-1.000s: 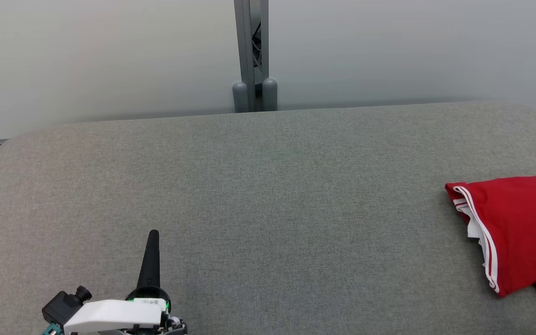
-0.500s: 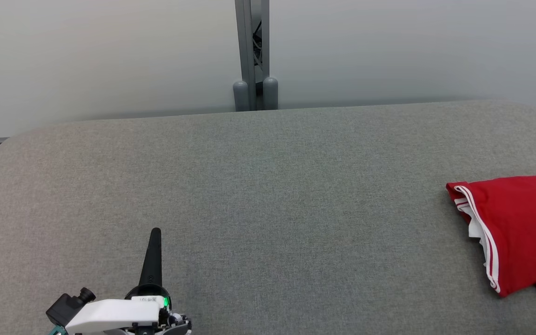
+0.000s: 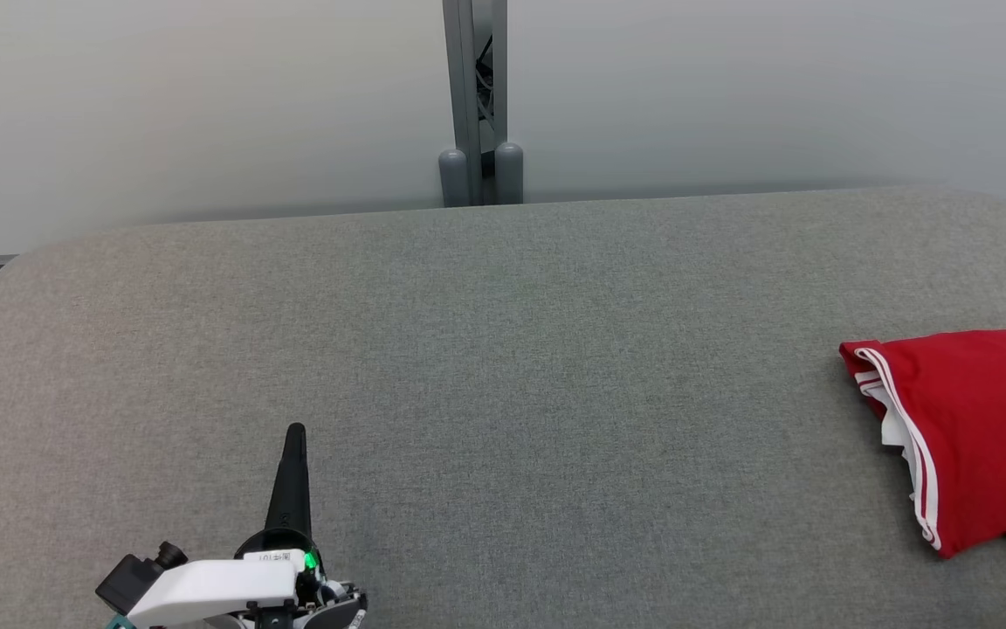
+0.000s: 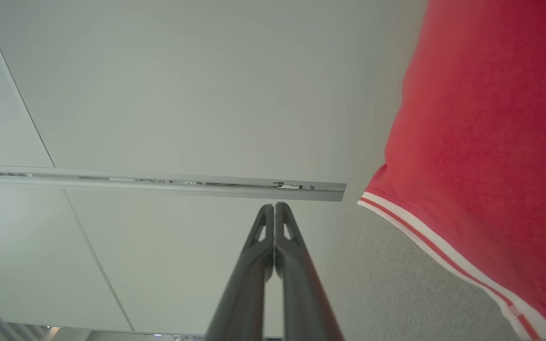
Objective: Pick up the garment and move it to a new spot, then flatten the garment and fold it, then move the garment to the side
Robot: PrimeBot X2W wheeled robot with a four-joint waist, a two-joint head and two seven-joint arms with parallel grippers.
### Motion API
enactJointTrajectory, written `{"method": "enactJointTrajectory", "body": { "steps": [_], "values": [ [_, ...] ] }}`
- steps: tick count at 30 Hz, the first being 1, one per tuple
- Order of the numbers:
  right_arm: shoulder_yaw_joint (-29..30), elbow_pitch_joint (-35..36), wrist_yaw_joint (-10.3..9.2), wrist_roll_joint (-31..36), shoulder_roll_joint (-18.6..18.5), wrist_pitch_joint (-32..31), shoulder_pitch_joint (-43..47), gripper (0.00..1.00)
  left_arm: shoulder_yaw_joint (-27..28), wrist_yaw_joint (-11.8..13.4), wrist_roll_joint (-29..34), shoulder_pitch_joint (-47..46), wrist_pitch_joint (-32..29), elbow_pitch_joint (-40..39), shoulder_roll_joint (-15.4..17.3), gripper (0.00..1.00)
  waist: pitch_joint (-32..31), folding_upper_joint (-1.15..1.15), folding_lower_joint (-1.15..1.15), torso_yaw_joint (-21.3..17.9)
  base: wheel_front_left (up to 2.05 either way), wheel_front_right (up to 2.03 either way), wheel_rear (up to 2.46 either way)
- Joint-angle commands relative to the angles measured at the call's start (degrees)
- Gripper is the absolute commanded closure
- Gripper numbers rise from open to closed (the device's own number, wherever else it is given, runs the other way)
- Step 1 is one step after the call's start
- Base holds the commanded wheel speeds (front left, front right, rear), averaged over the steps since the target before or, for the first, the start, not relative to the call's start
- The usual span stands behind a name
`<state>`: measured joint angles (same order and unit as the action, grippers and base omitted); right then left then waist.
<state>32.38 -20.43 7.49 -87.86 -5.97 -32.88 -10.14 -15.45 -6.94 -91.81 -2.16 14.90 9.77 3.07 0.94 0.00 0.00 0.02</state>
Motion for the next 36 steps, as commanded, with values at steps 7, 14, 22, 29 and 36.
{"method": "enactJointTrajectory", "body": {
  "steps": [7,14,22,29,36],
  "values": [
    [1.06,-0.52,0.00,-2.42,-0.52,-1.40,-1.10,1.00,0.28,-0.83,-1.99,-1.07,0.16,0.16,-0.21,1.00,0.09,0.00,0.00,0.04,0.00,0.00,0.00],
    [1.07,-0.51,0.00,-2.35,-0.49,-1.39,-1.12,1.00,0.28,-0.83,-1.99,-1.05,0.13,0.15,-0.21,1.00,0.09,0.00,0.00,0.04,0.00,0.00,0.00],
    [1.11,-0.51,0.00,-2.31,-0.47,-1.41,-1.13,1.00,0.29,-0.83,-1.99,-0.97,0.13,0.14,-0.21,1.00,0.09,0.00,0.00,0.04,0.00,0.00,0.00],
    [1.11,-0.50,0.00,-2.28,-0.46,-1.43,-1.14,1.00,0.29,-0.83,-1.99,-0.96,0.13,0.14,-0.21,1.00,0.09,0.00,0.00,0.05,0.00,0.00,0.00],
    [1.14,-0.50,0.00,-2.26,-0.44,-1.44,-1.14,1.00,0.29,-0.83,-2.00,-0.96,0.13,0.13,-0.21,1.00,0.09,0.00,0.00,0.05,0.00,0.00,0.00]
  ]
}}
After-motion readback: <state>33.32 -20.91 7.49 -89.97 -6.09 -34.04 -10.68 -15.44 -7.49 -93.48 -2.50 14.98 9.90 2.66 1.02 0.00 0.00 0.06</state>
